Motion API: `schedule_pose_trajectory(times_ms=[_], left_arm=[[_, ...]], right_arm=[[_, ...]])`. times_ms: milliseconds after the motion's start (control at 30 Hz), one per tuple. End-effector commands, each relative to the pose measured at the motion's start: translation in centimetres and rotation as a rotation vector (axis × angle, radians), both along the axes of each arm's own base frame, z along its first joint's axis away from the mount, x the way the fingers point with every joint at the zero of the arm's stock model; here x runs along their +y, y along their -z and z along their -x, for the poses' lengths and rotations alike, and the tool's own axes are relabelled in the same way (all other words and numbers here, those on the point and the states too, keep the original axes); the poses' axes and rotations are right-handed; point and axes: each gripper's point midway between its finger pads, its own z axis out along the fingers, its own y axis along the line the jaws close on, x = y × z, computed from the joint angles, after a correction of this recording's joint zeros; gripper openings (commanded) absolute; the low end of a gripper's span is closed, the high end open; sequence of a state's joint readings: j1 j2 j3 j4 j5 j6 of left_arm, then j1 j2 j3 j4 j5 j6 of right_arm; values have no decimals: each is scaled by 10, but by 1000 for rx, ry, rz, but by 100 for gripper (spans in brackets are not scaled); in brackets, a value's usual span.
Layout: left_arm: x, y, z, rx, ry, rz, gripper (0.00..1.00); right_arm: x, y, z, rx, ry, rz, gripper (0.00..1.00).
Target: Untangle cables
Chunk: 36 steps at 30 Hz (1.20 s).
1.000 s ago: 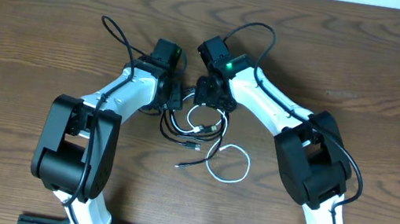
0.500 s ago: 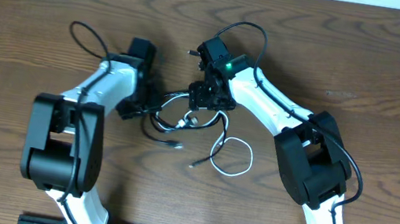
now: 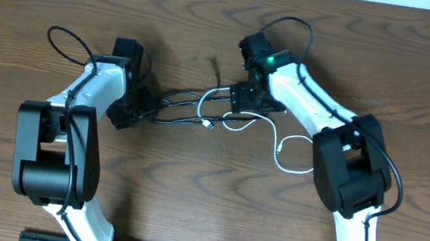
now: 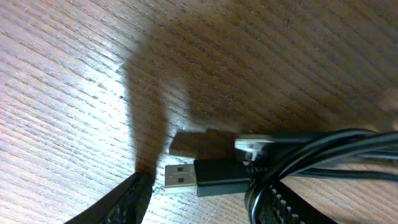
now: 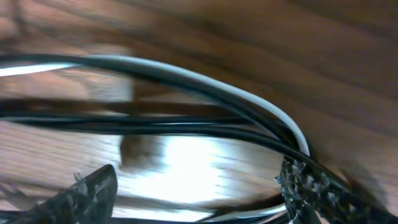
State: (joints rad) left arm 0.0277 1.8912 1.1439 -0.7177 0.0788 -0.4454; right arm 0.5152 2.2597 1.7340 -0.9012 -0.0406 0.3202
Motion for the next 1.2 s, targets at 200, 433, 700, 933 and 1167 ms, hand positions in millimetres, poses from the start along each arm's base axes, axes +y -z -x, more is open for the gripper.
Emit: schedule_pose_trajectory(times_ms=[200, 433, 700, 933, 1167], left_arm=[[64, 18, 24, 95, -128, -175, 55], [73, 19, 25, 90, -185, -166, 55], [66, 20, 20, 72, -183, -126, 56], [61, 20, 16, 58, -184, -96, 56], [47, 21, 9, 33, -180, -13, 56]], right_arm=[[-125, 20, -30, -23, 70, 318, 96], [-160, 19, -39, -23, 145, 335, 99], [-123, 24, -35, 26, 128, 119, 99], [-81, 23, -30, 50, 81, -47, 99], [-27, 17, -17, 72, -8, -181, 99]])
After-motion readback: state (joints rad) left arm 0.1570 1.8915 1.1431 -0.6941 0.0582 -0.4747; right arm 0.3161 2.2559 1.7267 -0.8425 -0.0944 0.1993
